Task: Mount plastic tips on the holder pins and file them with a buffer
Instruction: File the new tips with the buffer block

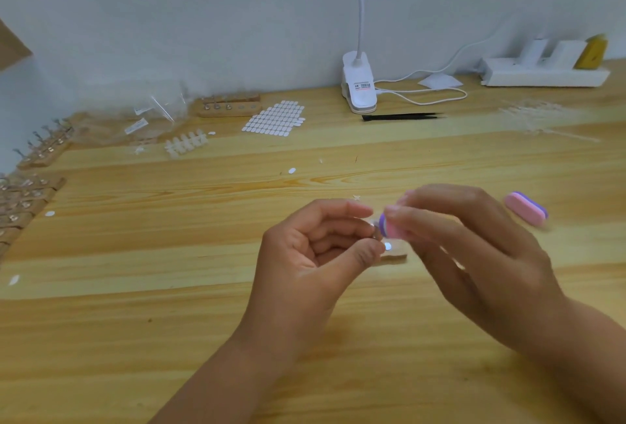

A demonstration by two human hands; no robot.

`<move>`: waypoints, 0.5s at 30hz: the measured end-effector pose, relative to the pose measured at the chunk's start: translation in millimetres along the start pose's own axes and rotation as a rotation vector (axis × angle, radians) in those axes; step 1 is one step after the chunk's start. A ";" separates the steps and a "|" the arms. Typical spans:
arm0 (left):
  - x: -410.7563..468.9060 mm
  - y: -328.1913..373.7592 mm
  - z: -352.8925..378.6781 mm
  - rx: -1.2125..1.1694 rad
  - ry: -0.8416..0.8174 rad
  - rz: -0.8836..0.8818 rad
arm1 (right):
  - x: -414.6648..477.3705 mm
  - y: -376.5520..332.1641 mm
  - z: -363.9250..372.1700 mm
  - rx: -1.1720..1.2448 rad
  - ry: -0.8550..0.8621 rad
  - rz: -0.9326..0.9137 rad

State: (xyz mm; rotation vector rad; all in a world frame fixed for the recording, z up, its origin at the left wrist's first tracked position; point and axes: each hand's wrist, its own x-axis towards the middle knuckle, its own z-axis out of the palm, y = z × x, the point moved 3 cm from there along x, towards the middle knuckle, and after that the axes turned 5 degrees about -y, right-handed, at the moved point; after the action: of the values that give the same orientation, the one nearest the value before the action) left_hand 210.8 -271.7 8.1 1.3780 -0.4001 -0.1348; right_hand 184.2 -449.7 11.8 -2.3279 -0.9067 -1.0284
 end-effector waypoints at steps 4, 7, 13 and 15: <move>0.7 -0.7 -0.1 -0.021 0.012 -0.009 | 2.3 7.4 -5.8 -0.010 0.045 0.088; 0.8 -0.8 1.9 -0.024 -0.001 0.003 | 0.7 -10.3 -0.3 0.044 0.045 -0.029; 2.0 -2.7 -0.1 -0.094 0.023 -0.018 | 2.0 6.4 -6.4 -0.028 0.048 0.048; 1.6 -2.0 1.6 -0.077 0.011 -0.003 | -0.1 -6.2 -2.2 0.042 0.062 -0.006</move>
State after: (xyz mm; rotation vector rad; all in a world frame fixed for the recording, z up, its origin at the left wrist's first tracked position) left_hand 212.0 -274.1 6.6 1.3029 -0.3804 -0.1439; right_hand 178.6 -446.8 13.8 -2.2473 -0.9032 -1.0679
